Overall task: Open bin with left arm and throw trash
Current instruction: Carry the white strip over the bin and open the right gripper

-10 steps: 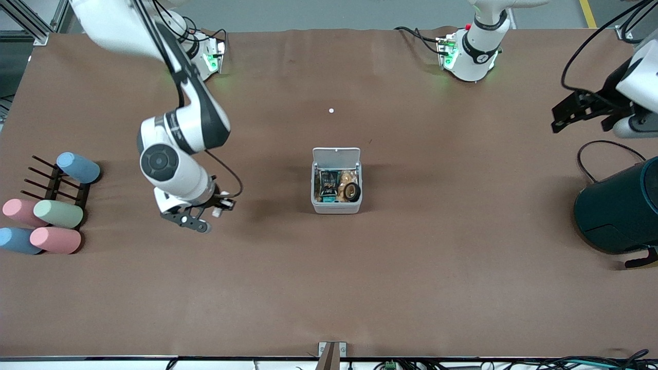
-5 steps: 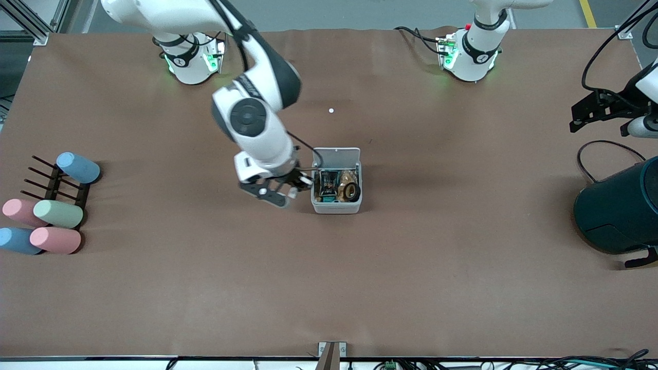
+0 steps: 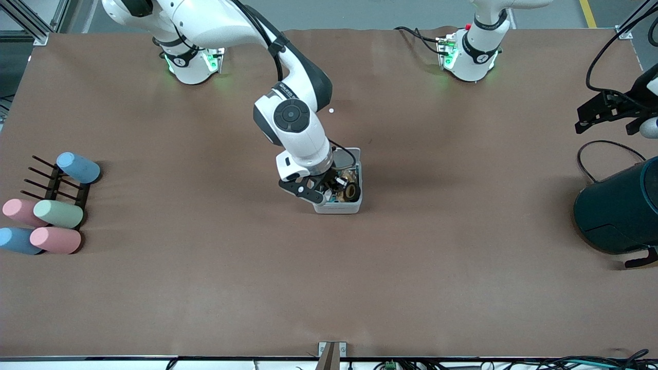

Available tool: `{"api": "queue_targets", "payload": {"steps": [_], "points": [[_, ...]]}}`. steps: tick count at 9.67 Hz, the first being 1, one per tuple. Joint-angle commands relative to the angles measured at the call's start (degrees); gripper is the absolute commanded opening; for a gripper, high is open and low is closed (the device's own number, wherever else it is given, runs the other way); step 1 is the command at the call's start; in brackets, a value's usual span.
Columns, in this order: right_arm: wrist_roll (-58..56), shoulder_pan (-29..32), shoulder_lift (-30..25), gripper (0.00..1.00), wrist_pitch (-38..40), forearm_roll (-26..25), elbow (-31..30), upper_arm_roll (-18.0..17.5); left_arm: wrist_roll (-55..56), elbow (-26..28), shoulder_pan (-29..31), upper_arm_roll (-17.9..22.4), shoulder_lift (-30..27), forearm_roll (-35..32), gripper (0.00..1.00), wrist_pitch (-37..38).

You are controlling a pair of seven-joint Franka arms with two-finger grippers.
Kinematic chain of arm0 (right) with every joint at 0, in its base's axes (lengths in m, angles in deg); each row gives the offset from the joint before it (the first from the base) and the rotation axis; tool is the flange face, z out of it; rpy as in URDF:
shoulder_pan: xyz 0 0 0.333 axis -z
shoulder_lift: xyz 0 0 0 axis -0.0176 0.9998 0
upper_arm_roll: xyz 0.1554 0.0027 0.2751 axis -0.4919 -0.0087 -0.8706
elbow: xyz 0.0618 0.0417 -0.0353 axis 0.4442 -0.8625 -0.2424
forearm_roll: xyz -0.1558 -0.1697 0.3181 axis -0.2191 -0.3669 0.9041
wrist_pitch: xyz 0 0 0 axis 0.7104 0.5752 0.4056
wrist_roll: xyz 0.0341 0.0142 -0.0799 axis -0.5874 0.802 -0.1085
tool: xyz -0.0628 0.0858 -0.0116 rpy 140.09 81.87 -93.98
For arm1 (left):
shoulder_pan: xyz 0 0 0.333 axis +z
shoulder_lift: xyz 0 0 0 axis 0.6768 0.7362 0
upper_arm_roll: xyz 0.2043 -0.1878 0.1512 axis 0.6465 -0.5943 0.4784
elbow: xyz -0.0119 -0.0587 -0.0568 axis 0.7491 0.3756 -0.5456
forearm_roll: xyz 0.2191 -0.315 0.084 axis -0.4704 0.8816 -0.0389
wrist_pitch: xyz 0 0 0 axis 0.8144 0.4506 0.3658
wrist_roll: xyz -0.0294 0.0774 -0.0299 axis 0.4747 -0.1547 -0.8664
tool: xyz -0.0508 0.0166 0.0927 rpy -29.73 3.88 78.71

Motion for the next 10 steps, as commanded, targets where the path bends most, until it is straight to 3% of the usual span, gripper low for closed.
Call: {"api": "queue_targets", "payload": {"steps": [1,2,5,6,8,10], "points": [[1.0,-1.2,1.4,0.11,0.2,0.4,1.3,0.3,0.7,-1.7,0.0,0.1,0.6,0.2,1.00,1.2],[0.9,-1.5,1.7,0.22,0.1,0.4,1.3,0.3,0.7,-1.6,0.1,0.1,0.7,0.2,1.00,1.2],[0.9,-1.9,2.1,0.24,0.1,0.4,1.3,0.3,0.6,-1.7,0.1,0.1,0.8,0.2,1.00,1.2],[1.0,-1.9,2.1,0.32,0.1,0.3,1.3,0.4,0.6,-1.7,0.1,0.1,0.8,0.6,1.00,1.2],[1.0,-1.8,2.0,0.38,0.1,0.3,1.7,0.4,0.4,-1.7,0.2,0.1,1.2,0.9,1.00,1.2],[1.0,-1.7,2.0,0.38,0.1,0.3,1.8,0.4,0.5,-1.7,1.4,0.2,1.2,0.9,1.00,1.2]]}}
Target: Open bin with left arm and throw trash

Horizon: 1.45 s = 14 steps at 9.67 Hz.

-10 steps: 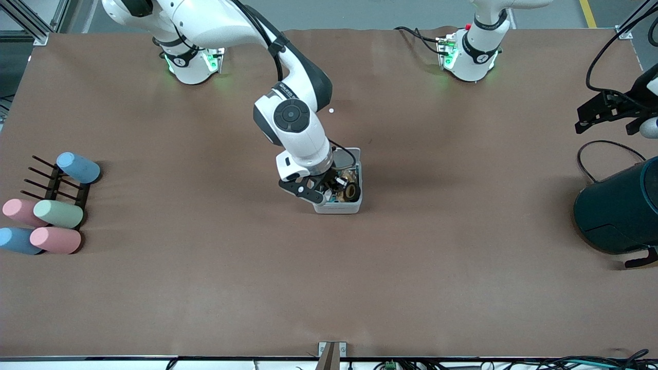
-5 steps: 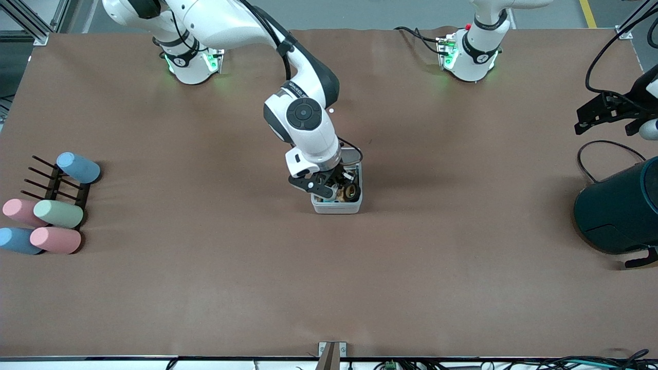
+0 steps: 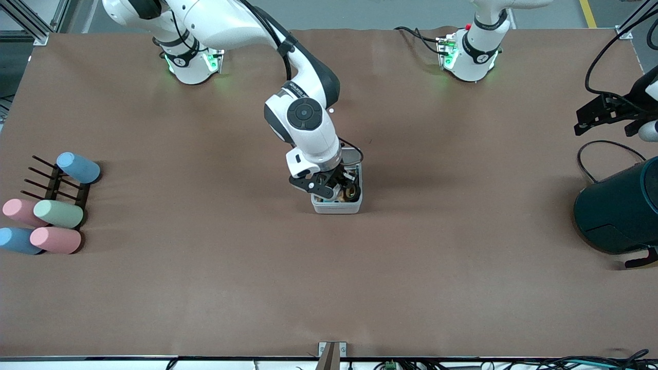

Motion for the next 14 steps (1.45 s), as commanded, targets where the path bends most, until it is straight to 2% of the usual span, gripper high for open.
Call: {"api": "queue_targets", "payload": {"steps": [1,4,6,9,10,12,14], "points": [[0.9,-0.1,0.5,0.38,0.2,0.4,1.3,0.2,0.1,-1.7,1.2,0.1,0.8,1.0,1.00,1.1],[0.6,0.6,-0.3,0.40,0.7,0.6,1.3,0.3,-0.1,-2.3,0.8,0.0,1.6,0.7,1.00,1.2],[0.5,4.1,-3.1,0.45,1.3,3.1,1.5,0.3,0.2,-2.3,0.8,0.0,1.6,0.8,1.00,1.2],[-1.4,13.3,-12.8,0.52,18.8,3.6,0.9,0.4,0.3,-2.3,0.9,0.0,1.6,1.0,1.00,1.2],[-6.8,16.8,-16.3,0.56,25.9,3.6,0.8,0.4,0.3,-2.3,0.8,0.0,1.6,1.0,1.00,1.2],[-18.8,25.4,-24.8,0.57,34.8,3.6,-2.2,0.3,0.3,-2.3,1.0,0.0,1.6,1.0,1.00,1.2],[-34.1,33.6,-30.9,0.60,42.9,3.6,-4.2,0.4,0.2,-2.3,1.0,0.0,1.6,0.9,1.00,1.2]]}}
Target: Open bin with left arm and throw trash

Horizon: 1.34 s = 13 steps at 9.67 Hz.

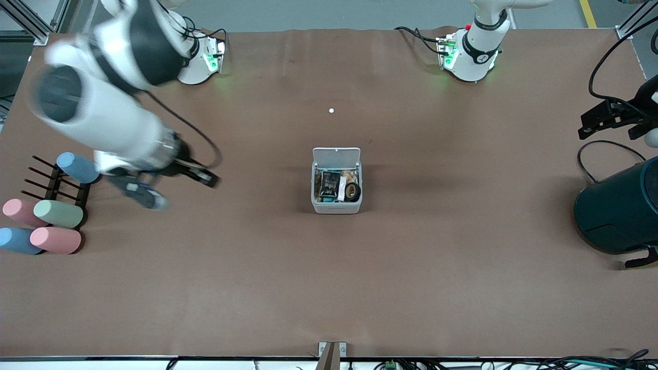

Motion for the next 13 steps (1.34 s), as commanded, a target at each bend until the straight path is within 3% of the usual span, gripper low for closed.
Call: {"api": "queue_targets", "payload": {"steps": [1,3,5,7,9,13], "points": [[-16.0,8.8,-7.5,0.62,5.0,0.7,-5.4,-1.1,0.2,-1.6,0.1,0.1,0.6,0.9,1.00,1.2],[-32.7,17.4,-10.4,0.68,11.1,0.2,-5.3,-1.1,0.2,-1.6,0.1,0.1,0.6,0.8,1.00,1.2],[-41.8,19.1,-11.0,0.79,12.6,-5.5,-5.3,-1.1,0.1,-1.6,0.1,0.1,0.6,0.8,1.00,1.2],[-44.9,18.8,-10.8,0.85,12.2,-7.3,-5.1,-1.2,0.1,-1.6,0.1,0.1,0.6,0.8,1.00,1.2],[-47.5,18.7,-10.6,0.99,12.2,-7.4,-3.8,-1.2,0.1,-1.6,0.2,0.1,0.6,0.8,1.00,1.2],[-39.7,17.5,-9.6,1.00,10.5,-7.5,-0.9,-1.4,-0.2,-1.6,0.3,0.2,0.6,0.9,1.00,1.2]]}}
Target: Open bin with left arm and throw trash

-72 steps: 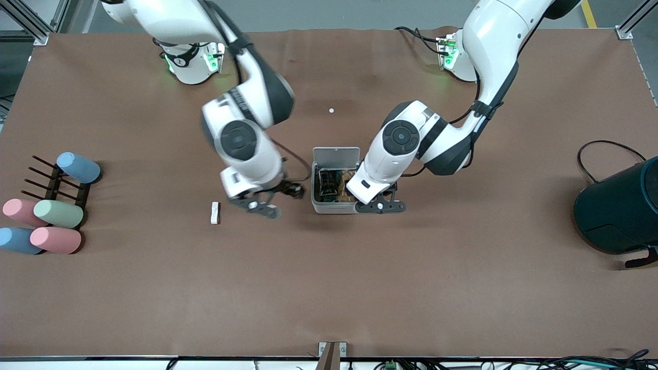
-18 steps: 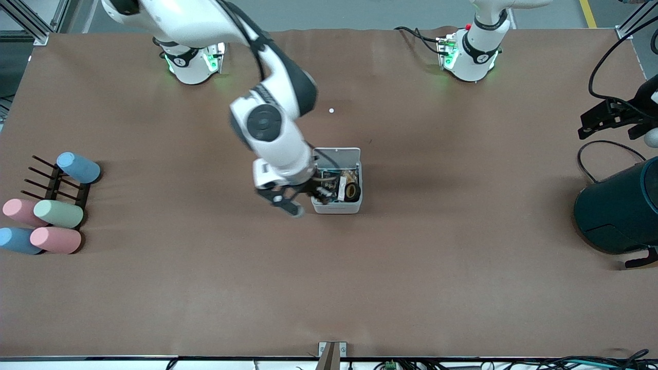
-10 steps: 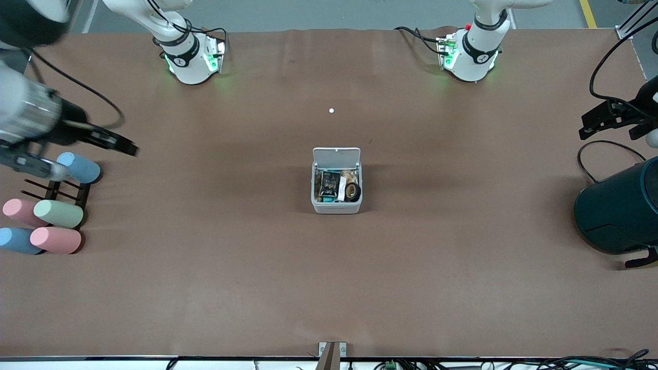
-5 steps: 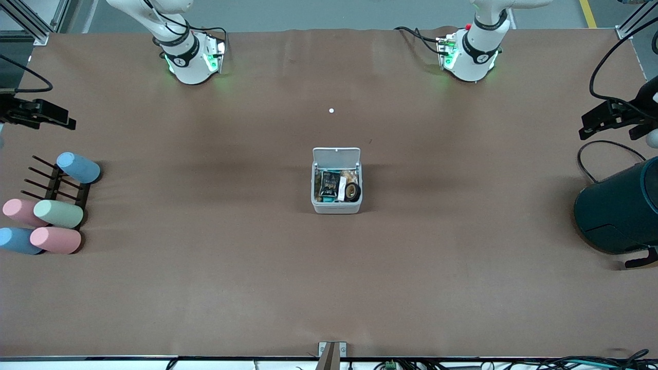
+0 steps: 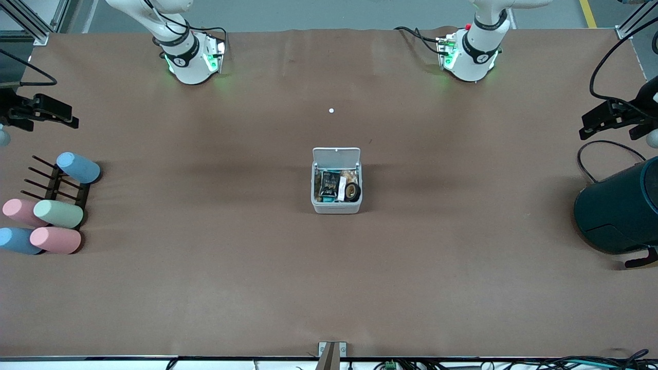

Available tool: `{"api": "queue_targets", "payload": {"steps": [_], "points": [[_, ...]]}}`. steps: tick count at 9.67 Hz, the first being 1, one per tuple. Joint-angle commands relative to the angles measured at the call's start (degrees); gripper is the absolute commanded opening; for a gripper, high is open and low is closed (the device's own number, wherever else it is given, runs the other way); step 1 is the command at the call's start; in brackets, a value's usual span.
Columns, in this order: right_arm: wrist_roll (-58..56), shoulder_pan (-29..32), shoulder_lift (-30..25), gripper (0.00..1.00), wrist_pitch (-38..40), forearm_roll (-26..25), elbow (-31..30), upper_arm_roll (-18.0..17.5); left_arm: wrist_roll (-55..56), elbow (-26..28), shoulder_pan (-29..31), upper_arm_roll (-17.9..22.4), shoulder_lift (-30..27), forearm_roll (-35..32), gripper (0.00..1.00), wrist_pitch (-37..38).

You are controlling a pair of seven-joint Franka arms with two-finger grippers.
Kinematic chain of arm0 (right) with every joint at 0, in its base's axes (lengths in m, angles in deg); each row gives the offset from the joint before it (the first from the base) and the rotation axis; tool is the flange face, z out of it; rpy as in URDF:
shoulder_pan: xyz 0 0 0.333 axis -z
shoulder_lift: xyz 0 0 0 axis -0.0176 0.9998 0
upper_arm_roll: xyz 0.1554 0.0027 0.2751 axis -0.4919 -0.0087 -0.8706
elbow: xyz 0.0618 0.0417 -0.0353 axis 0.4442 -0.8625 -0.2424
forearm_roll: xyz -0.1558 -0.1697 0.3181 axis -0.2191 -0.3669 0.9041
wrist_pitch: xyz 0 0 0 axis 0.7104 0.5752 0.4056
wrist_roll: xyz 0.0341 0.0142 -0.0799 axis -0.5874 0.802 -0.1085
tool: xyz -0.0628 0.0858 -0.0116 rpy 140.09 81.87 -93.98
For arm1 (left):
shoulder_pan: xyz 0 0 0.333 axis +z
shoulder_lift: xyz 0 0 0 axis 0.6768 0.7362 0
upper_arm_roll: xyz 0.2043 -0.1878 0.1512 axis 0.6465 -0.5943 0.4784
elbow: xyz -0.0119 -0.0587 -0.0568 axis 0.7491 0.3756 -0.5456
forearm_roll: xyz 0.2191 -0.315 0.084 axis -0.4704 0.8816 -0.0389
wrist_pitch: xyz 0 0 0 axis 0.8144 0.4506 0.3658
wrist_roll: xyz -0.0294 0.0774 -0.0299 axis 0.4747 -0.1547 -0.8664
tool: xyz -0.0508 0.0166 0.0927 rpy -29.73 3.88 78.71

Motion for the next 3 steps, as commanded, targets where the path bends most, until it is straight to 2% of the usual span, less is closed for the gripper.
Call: {"api": "queue_targets", "payload": {"steps": [1,3], "points": [[4.7,-0.4,-0.1,1.00,-1.6,-0.7,0.5,-0.1,-0.1,-1.5,0.2,0.1,0.5,0.9,1.00,1.2],[4.6,-0.4,-0.1,1.00,-1.8,-0.8,0.5,-0.1,-0.6,-1.5,0.2,0.1,0.5,0.9,1.00,1.2]]}}
